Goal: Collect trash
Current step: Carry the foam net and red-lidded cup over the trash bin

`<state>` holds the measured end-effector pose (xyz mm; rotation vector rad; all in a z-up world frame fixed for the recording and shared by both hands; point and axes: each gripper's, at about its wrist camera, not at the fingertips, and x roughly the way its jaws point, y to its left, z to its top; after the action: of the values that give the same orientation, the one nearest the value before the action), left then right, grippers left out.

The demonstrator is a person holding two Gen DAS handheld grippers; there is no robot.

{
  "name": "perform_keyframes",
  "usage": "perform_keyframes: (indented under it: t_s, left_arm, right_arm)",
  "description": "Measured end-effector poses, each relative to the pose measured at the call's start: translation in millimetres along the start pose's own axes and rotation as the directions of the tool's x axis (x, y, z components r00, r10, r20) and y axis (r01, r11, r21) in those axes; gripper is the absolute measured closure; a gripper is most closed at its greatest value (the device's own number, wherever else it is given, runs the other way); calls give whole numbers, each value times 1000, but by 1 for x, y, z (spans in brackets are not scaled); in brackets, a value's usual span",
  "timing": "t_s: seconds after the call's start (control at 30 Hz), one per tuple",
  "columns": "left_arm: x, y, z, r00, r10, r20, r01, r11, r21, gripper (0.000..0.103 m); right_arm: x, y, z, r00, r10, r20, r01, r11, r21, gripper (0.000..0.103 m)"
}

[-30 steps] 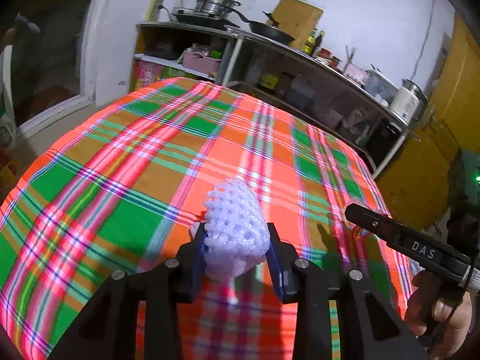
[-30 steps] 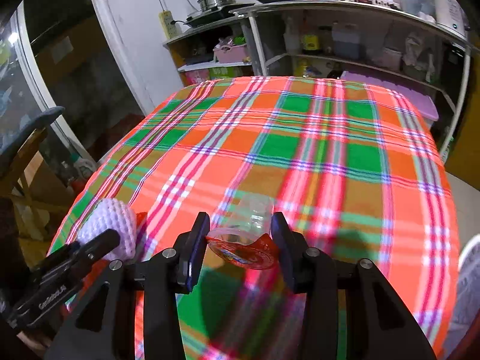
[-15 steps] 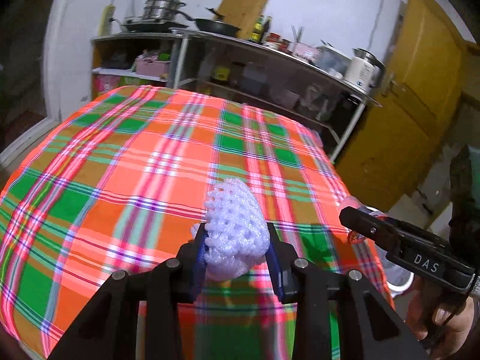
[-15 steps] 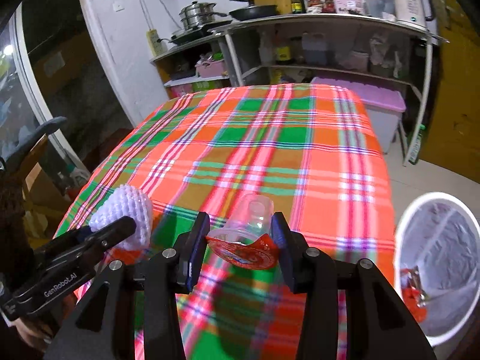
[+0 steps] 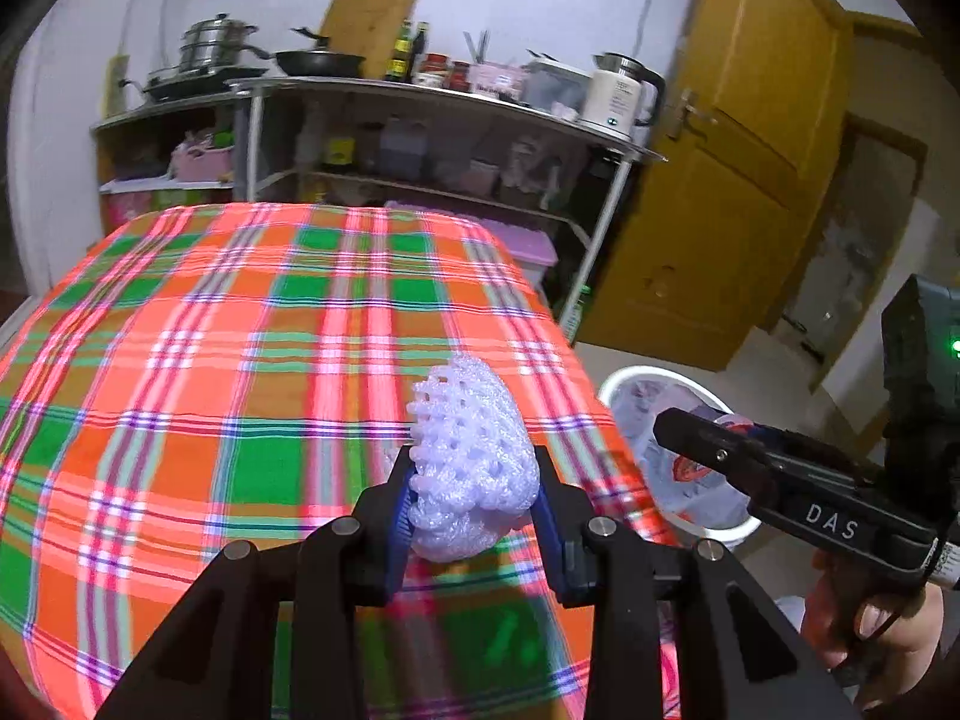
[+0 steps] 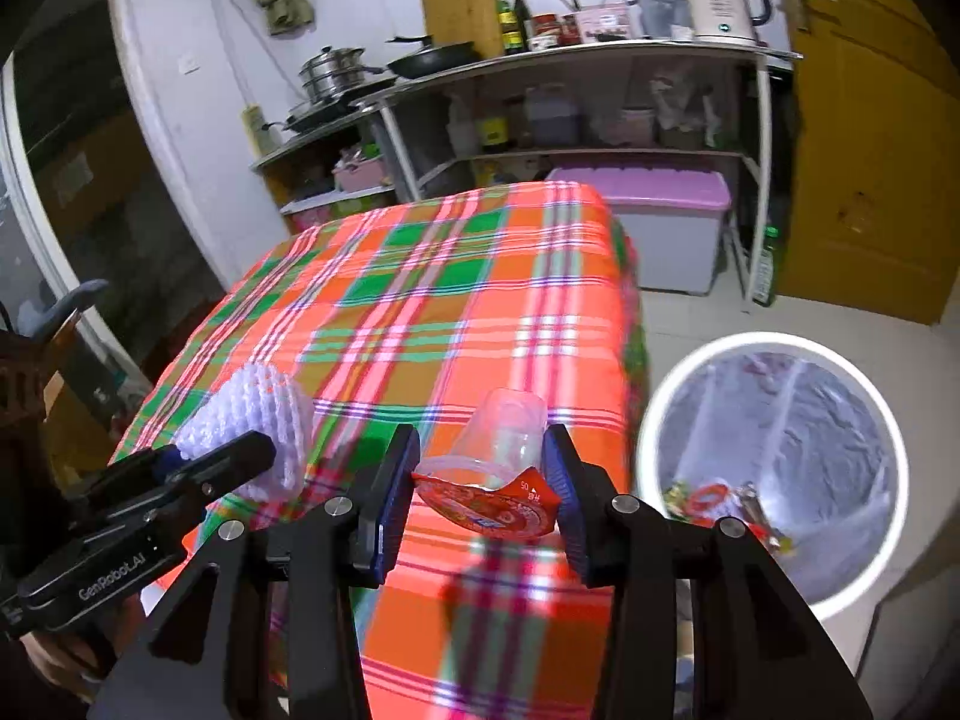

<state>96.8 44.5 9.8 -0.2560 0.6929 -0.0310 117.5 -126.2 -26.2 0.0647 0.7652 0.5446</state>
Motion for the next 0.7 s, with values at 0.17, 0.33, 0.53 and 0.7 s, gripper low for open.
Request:
perform_keyframes:
  t_s: [0.17, 0.33, 0.53, 0.7]
  left_arm:
    - [8, -23, 0, 999, -34, -16, 34, 999, 38, 68]
    - [15, -46, 1, 997, -65, -30, 67, 995, 79, 68]
    - [28, -68, 4, 994, -97, -52, 102, 988, 114, 68]
    - [37, -83, 5, 991, -119, -67, 127, 982, 137, 68]
  right_arm:
    - [-15, -24, -5, 999, -32, 17, 31, 999, 36, 59]
    - [-25, -43, -10, 998, -56, 25, 54, 996, 65, 59]
    - [-32, -62, -13, 996, -81, 31, 78, 993, 93, 59]
    - [-33, -78, -15, 994, -102, 29, 98, 988, 119, 59]
